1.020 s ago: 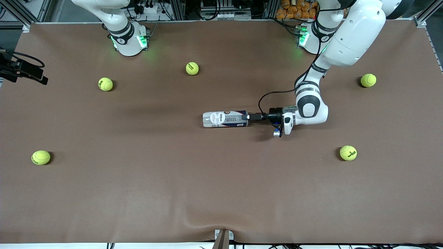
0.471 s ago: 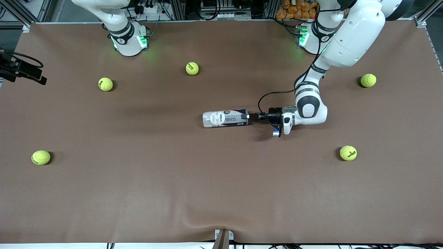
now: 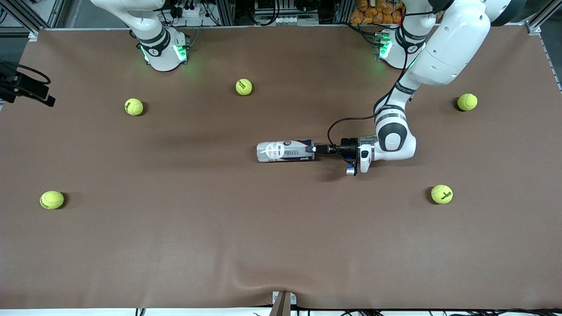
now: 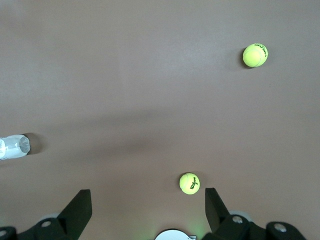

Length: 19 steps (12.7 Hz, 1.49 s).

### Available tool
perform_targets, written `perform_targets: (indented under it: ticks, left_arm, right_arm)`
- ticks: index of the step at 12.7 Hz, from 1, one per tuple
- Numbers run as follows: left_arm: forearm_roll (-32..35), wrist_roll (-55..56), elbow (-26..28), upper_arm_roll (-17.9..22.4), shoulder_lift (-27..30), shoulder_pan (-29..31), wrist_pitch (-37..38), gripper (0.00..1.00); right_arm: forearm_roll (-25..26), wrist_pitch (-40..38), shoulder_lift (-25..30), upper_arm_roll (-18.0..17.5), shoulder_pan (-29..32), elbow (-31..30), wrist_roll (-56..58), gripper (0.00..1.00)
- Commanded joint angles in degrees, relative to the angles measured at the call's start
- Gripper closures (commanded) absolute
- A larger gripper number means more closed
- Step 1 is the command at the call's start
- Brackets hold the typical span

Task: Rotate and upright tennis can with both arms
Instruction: 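Grasp the lying can's end with the left gripper, then lift and rotate the can upright with the left gripper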

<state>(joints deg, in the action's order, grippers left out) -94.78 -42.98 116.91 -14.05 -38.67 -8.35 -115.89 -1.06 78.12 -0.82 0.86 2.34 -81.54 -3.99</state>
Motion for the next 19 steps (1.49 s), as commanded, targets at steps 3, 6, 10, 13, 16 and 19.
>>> perform_targets:
  ticks: [3, 6, 10, 13, 16, 19]
  left_arm:
    - [-0.5, 4.7, -1.1, -0.1, 5.3, 0.4, -0.4, 1.0]
    - [4.5, 16.4, -3.0, 0.3, 9.2, -0.3, -2.3, 1.0]
    - [23.4, 40.4, -9.3, 0.1, 12.7, -0.4, -3.1, 1.0]
    - [44.8, 65.0, -20.0, -0.4, 12.0, -3.1, -2.4, 1.0]
    - [57.0, 79.5, -26.0, -0.2, 10.7, -6.9, -2.1, 1.0]
    - [68.7, 87.0, -27.0, -0.4, 11.4, -8.5, -1.6, 1.0]
  right_arm:
    - [0.5, -0.8, -0.3, -0.6, 0.6, 1.1, 0.0, 0.0]
    - [0.6, -0.9, -0.2, -0.2, 1.4, 1.1, -0.1, 0.0]
    - [0.4, -0.9, -0.2, -0.2, 1.4, 1.1, -0.1, 0.0]
    - [0.4, -0.9, -0.2, -0.2, 1.4, 1.1, -0.1, 0.0]
    - [0.4, -1.0, -0.2, -0.2, 1.4, 1.1, -0.1, 0.0]
    - [0.4, -1.0, -0.2, -0.2, 1.4, 1.1, -0.1, 0.0]
